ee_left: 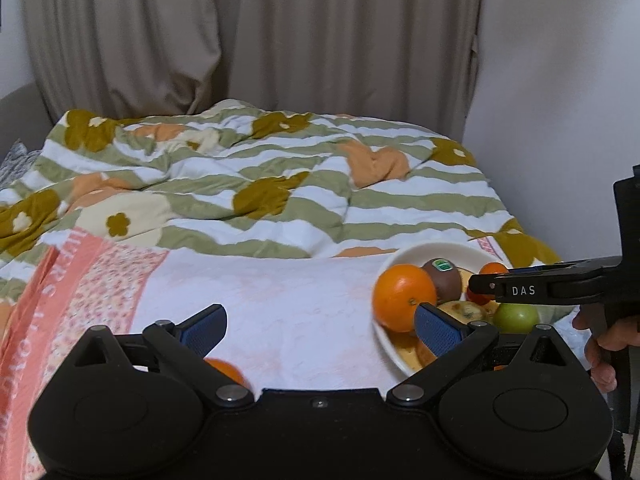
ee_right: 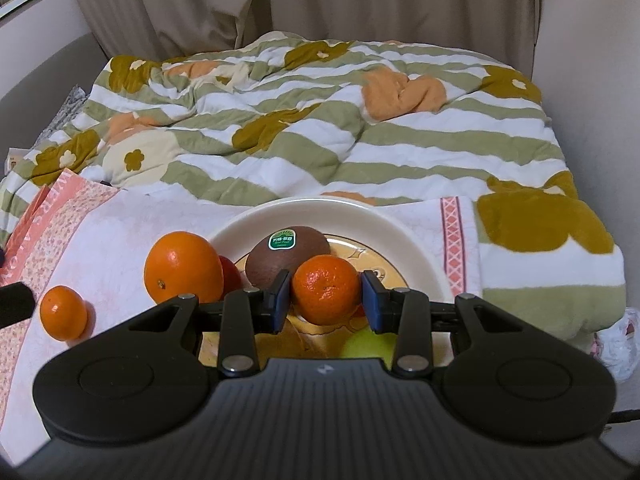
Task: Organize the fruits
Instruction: 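Carry orange and mandarin over the white bowl and open both tools inside, then withdraw both open tools toward the last orange and green apple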
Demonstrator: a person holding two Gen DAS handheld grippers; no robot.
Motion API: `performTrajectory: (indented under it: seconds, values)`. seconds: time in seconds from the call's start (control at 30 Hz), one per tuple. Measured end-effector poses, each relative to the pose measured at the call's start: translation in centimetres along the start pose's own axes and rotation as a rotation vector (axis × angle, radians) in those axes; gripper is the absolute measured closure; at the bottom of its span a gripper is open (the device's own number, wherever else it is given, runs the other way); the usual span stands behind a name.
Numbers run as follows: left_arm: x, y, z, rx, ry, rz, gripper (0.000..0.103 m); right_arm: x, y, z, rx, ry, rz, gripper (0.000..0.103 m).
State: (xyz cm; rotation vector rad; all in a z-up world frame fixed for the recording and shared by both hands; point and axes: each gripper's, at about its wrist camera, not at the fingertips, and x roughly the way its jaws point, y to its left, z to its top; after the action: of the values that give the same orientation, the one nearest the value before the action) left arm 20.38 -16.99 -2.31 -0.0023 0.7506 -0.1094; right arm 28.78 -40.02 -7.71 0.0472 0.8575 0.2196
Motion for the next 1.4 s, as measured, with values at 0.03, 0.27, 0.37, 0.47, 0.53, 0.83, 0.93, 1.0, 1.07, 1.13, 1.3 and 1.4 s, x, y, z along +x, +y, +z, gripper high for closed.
performTrajectory:
  seconds: [0.03,0.27,0.37,0.47,0.53,0.83,0.93,1.0,1.07,1.13,1.3,1.4]
  values:
    - [-0.1,0.2,-0.2,-0.001,0.003,0.006,0.001,0.2,0.0,-0.1,0.0,-0.002,0.001,0.05]
    - [-0.7,0.5,-1.2,-0.002,0.005,0.037,0.001,0.5,0.5,-1.0,-0.051,-0.038,-0.001,0.038]
    - [-1.1,0.6,-1.6,-0.014,0.002,0.033,0.001,-0.3,0.8,-1.3,-0.072,-0.073,-0.043,0.001]
    - [-1.5,0.3,-1.8,-0.024,-0.005,0.031,0.001,-1.5,0.5,-1.5,-0.054,-0.128,-0.052,0.0]
    - [-2.1,0.1,-2.0,-0.024,-0.013,0.033,0.001,-2.0,0.3,-1.6,-0.055,-0.12,-0.051,0.0]
    - [-5.8,-0.9,-2.5,-0.014,-0.07,0.048,0.001,-6.2,0.1,-1.9,-0.042,-0.158,-0.059,0.0]
    - [-7.3,-0.9,-2.8,-0.015,-0.091,0.052,0.001,-7.7,0.4,-2.1,-0.049,-0.168,-0.067,0.0]
    - [-8.4,-0.8,-3.2,-0.014,-0.104,0.06,0.0,-8.8,0.6,-2.3,-0.052,-0.176,-0.069,0.0]
    - [-9.3,-0.6,-3.4,-0.012,-0.114,0.075,0.0,-10.0,0.9,-2.6,-0.056,-0.178,-0.075,0.0]
    - [-10.4,-0.4,-3.6,-0.012,-0.121,0.088,0.0,-11.0,1.4,-2.8,-0.062,-0.174,-0.082,0.0]
    - [-12.6,1.3,-4.3,-0.006,-0.139,0.094,0.0,-13.5,2.9,-3.6,-0.066,-0.174,-0.083,0.0]
    - [-13.4,2.6,-4.5,0.008,-0.144,0.1,0.0,-14.8,4.0,-4.2,-0.056,-0.17,-0.081,0.0]
